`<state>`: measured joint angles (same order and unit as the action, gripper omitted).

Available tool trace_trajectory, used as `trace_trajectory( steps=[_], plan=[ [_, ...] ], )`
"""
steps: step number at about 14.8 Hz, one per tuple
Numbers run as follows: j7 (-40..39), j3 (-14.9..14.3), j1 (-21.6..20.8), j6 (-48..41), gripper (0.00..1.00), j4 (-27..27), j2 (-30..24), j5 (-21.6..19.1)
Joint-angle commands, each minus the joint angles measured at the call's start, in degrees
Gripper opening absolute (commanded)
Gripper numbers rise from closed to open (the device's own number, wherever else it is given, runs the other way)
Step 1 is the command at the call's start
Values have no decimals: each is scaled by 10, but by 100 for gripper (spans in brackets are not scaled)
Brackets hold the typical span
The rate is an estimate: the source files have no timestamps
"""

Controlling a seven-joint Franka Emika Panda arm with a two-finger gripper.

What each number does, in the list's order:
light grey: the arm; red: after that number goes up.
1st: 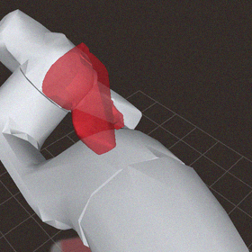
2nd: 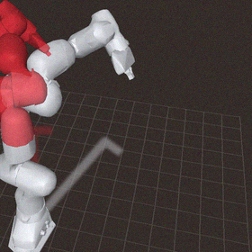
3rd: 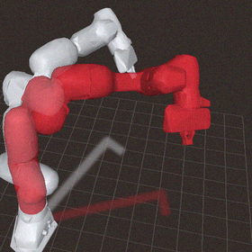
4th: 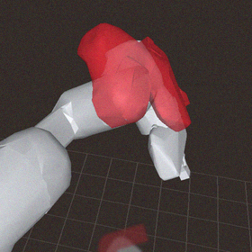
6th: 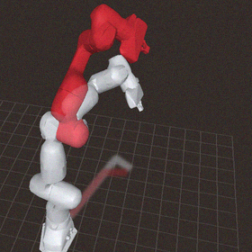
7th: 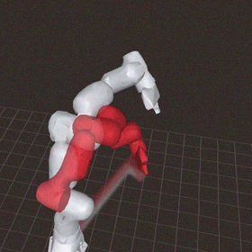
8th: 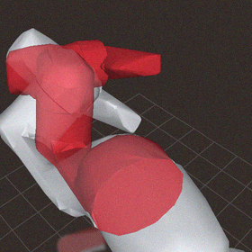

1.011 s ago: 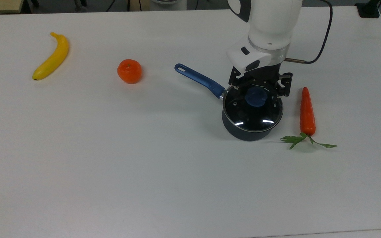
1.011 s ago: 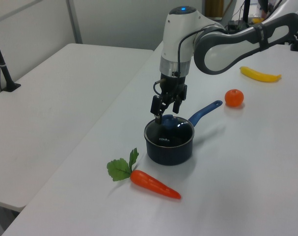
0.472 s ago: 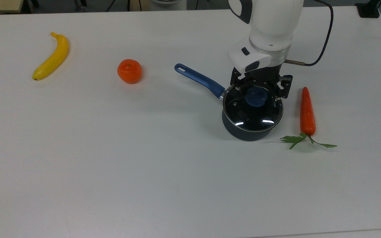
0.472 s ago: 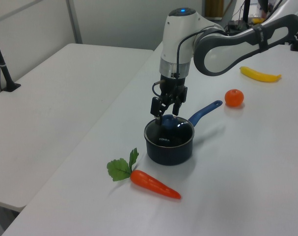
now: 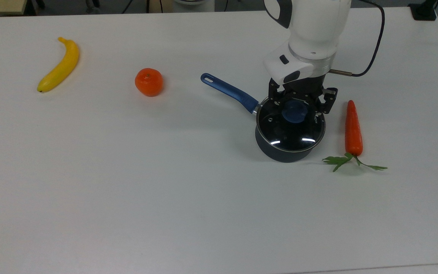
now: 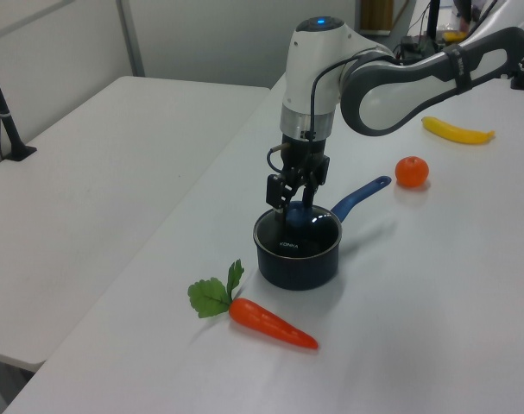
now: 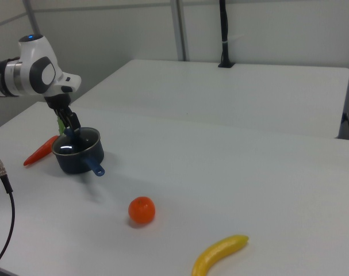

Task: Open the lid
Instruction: 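Lower the gripper and close it on the blue lid knob, then lift the glass lid off the saucepan and carry it aside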

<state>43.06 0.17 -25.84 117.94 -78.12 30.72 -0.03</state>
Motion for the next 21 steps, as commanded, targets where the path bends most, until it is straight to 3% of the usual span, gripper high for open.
trace_trajectory(
  steps=[1, 5, 9, 12, 18, 21],
  plan=[
    [17, 2, -3, 6, 63, 2, 1, 16],
    [17, 3, -3, 6, 61, 2, 1, 17],
    [16, 4, -3, 3, 40, 2, 0, 16],
    [16, 4, -1, 0, 33, 2, -7, 16],
    [0, 4, 11, -38, 31, 1, -50, 14],
    [-29, 4, 33, -57, 31, -31, -87, 7]
  ],
)
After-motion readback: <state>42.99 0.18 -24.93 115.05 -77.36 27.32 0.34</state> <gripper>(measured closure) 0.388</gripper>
